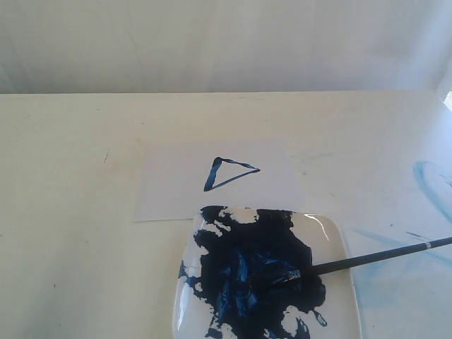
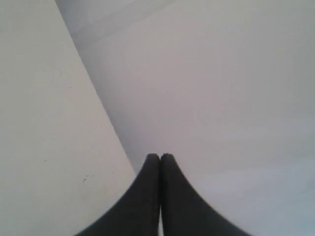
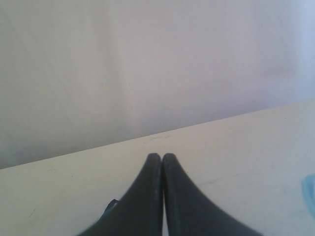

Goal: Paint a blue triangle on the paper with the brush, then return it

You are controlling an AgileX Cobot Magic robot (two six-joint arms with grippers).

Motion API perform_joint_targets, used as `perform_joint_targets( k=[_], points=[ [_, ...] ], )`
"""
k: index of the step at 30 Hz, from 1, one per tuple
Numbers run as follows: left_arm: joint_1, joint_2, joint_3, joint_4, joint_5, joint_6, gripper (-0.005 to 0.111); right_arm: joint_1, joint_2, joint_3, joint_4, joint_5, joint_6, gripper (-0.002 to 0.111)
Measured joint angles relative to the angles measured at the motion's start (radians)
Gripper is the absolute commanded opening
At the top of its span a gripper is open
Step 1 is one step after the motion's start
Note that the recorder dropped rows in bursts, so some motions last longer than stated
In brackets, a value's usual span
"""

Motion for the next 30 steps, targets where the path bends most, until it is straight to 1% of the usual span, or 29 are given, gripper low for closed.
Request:
perform_joint_targets(
  k=[2,5,6,8,10,12,17,21,30],
  points=[
    [0.001,0.000,0.034,-0.199,-0.005,0.347,0.000,0.000,0.000,0.000,0.000,0.000,0.000,0.000],
    [0.001,-0.004,0.131,-0.461,-0.043,0.959,0.000,0.000,0.000,0.000,0.000,0.000,0.000,0.000],
    [0.001,-0.004,0.153,-0.493,-0.062,1.074,0.000,0.000,0.000,0.000,0.000,0.000,0.000,0.000],
    [0.001,-0.004,0.194,-0.539,-0.101,1.245,0.000,0.000,0.000,0.000,0.000,0.000,0.000,0.000],
    [0.001,-0.004,0.203,-0.558,-0.101,1.359,0.000,0.000,0.000,0.000,0.000,0.000,0.000,0.000],
    [0.001,-0.004,0.202,-0.564,-0.071,1.466,0.000,0.000,0.000,0.000,0.000,0.000,0.000,0.000],
    [0.001,-0.004,0.205,-0.565,0.095,1.721,0.000,0.000,0.000,0.000,0.000,0.000,0.000,0.000],
    [0.001,-0.004,0.206,-0.565,0.125,1.811,0.000,0.000,0.000,0.000,0.000,0.000,0.000,0.000],
    [0.001,-0.004,0.206,-0.565,0.125,1.880,0.000,0.000,0.000,0.000,0.000,0.000,0.000,0.000]
  ],
)
